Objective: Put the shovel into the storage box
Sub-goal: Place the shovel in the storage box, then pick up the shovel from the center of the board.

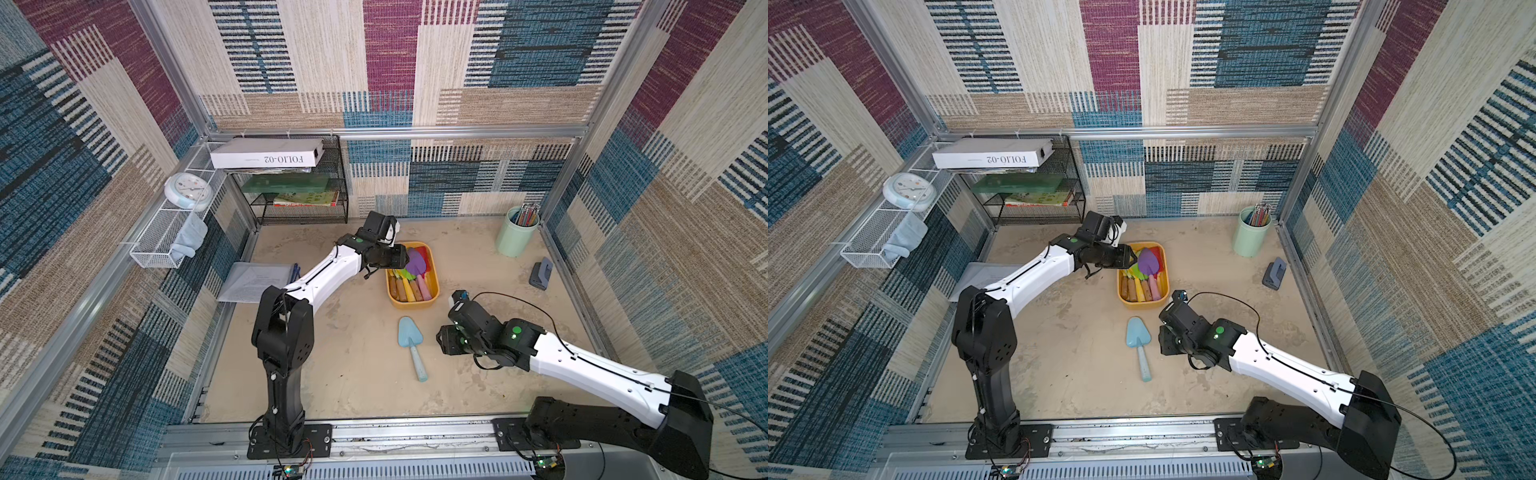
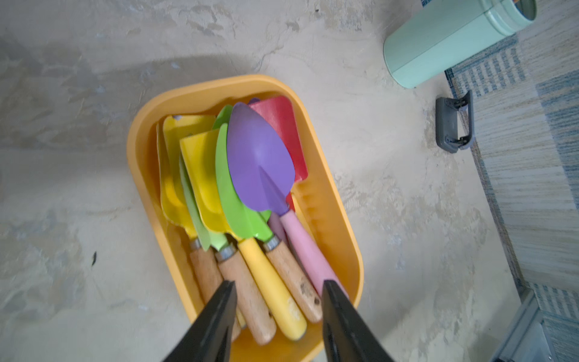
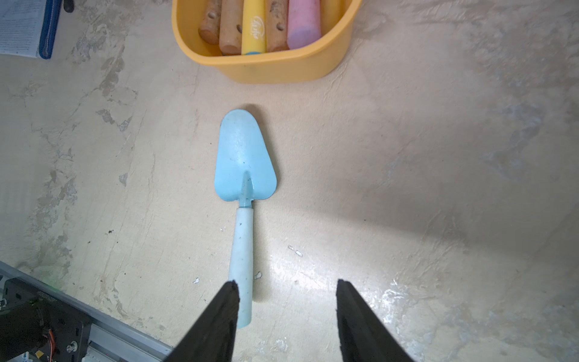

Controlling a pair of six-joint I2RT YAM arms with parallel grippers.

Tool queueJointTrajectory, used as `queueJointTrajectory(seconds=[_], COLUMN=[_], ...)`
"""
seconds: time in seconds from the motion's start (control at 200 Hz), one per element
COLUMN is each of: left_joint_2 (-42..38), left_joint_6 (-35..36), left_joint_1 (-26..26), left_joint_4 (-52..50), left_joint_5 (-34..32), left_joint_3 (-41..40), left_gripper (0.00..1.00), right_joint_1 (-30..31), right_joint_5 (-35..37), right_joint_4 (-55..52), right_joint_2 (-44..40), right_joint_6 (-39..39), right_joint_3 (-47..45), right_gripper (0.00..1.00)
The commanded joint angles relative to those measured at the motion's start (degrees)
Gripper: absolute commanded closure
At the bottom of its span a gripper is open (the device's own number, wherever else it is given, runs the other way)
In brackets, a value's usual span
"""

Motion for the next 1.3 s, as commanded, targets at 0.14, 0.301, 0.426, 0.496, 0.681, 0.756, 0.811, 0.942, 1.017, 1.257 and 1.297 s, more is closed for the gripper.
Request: queueJointTrajectory(seconds=[0.14,0.301,0.426,0.496,0.681,0.756,0.811,0.942,1.017,1.257,1.297], left_joint_2=[-10.47,-14.27,-16.53,-17.66,-18.09,-16.07,-14.44,-11.88,-11.14,-9.1,-8.43], left_joint_6=[-6.24,-9.72,-15.9,-19.22,-29.16,-31.53,-33.06,-36.87,-39.1,-43.63,-43.65], left_joint_1=[-4.27,-12.54,-17.56,-19.41,-25.11,-27.61,-29.12,-31.6,-32.33,-33.09,-33.09], left_joint_4=[-3.81,-10.05,-12.94,-14.29,-14.78,-14.83,-14.78,-14.73,-14.42,-11.32,-10.97], left_joint_5=[0.47,-1.13,-2.7,-3.38,-5.41,-6.49,-7.36,-10.62,-12.38,-15.06,-14.93], left_joint_3=[-12.51,-17.47,-21.22,-23.04,-25.66,-24.83,-23.89,-22.52,-22.85,-24.47,-24.23], left_gripper=[0.49,0.49,0.49,0.49,0.48,0.48,0.48,0.46,0.45,0.43,0.43], right_joint_1=[-2.02,-5.23,-7.48,-8.4,-10.52,-11.01,-11.25,-11.68,-11.9,-12.13,-12.21], right_joint_5=[-0.2,-0.26,-0.86,-1.2,-2.67,-2.99,-3.16,-3.39,-3.43,-4.29,-4.26], right_joint_4=[0.34,0.38,0.59,0.8,2.0,2.34,2.43,2.74,3.14,3.55,3.44], right_joint_2=[-1.16,-2.08,-2.66,-3.16,-5.35,-6.25,-6.91,-8.78,-9.88,-13.23,-13.62], right_joint_6=[-0.53,-1.77,-3.87,-4.93,-6.93,-7.67,-8.28,-9.56,-10.01,-9.94,-9.93], right_joint_3=[-0.54,-1.06,-1.08,-1.45,-3.25,-3.82,-4.17,-5.01,-5.85,-7.59,-7.72], right_gripper=[0.46,0.46,0.46,0.46,0.46,0.45,0.45,0.45,0.45,0.45,0.45])
